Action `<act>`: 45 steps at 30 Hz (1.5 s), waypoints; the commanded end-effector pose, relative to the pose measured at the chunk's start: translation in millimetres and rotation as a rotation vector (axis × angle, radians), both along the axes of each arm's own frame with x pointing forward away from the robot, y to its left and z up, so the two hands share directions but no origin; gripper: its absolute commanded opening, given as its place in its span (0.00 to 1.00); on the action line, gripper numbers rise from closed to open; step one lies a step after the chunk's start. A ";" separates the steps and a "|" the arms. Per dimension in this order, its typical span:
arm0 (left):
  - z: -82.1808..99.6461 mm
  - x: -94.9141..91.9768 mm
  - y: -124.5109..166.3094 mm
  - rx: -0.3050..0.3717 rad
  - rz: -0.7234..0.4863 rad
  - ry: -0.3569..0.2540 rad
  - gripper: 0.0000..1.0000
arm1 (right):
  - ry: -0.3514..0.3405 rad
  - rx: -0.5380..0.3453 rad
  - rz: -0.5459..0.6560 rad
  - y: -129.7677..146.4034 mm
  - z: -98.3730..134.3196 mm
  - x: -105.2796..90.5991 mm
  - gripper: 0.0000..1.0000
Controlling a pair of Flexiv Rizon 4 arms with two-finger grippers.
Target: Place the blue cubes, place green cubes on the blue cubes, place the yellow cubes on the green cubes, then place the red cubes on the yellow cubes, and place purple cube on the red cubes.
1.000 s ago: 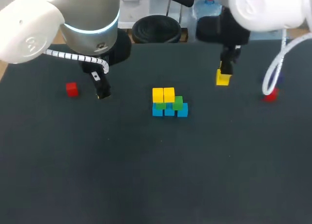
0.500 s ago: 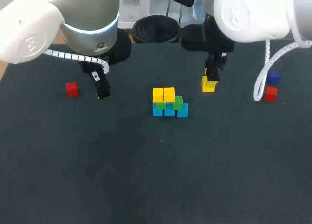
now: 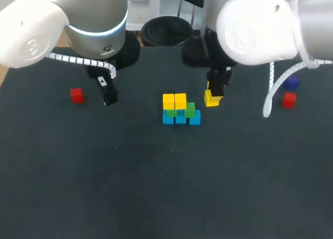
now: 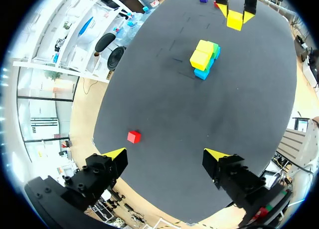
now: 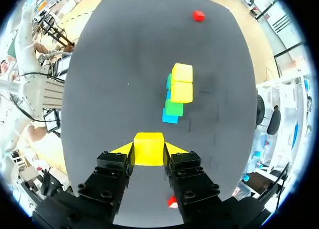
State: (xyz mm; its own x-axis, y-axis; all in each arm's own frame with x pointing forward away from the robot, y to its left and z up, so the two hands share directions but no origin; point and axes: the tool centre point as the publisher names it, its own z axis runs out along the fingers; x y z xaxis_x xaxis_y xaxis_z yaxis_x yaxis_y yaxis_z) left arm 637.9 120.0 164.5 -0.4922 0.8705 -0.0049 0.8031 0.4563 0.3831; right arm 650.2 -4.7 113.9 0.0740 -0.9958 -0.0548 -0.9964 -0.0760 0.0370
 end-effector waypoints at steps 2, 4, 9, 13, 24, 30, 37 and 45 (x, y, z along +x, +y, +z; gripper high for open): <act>0.3 0.5 0.4 0.000 -0.002 0.001 1.00 | -0.004 -0.001 -0.003 3.2 -6.6 5.9 0.00; 0.3 0.5 0.4 0.000 -0.002 0.001 1.00 | -0.008 0.000 -0.002 5.9 -7.9 8.1 0.00; 0.3 0.5 0.4 0.000 -0.002 0.001 1.00 | -0.008 -0.011 -0.018 12.1 -12.6 16.3 0.00; 0.3 0.5 0.4 0.000 -0.002 0.001 1.00 | 0.007 -0.016 -0.047 16.7 -12.1 20.3 0.00; 0.3 0.5 0.4 0.000 -0.002 0.001 1.00 | 0.010 0.004 -0.065 35.1 -14.2 24.6 0.00; 0.3 0.5 0.4 0.000 -0.002 0.001 1.00 | 0.028 0.001 -0.060 37.1 -22.6 24.4 0.00; 0.3 0.5 0.4 0.000 -0.002 0.001 1.00 | 0.040 0.002 -0.068 35.9 -27.7 25.6 0.00; 0.3 0.5 0.4 0.000 -0.002 0.001 1.00 | 0.046 0.007 -0.071 35.3 -33.1 28.3 0.00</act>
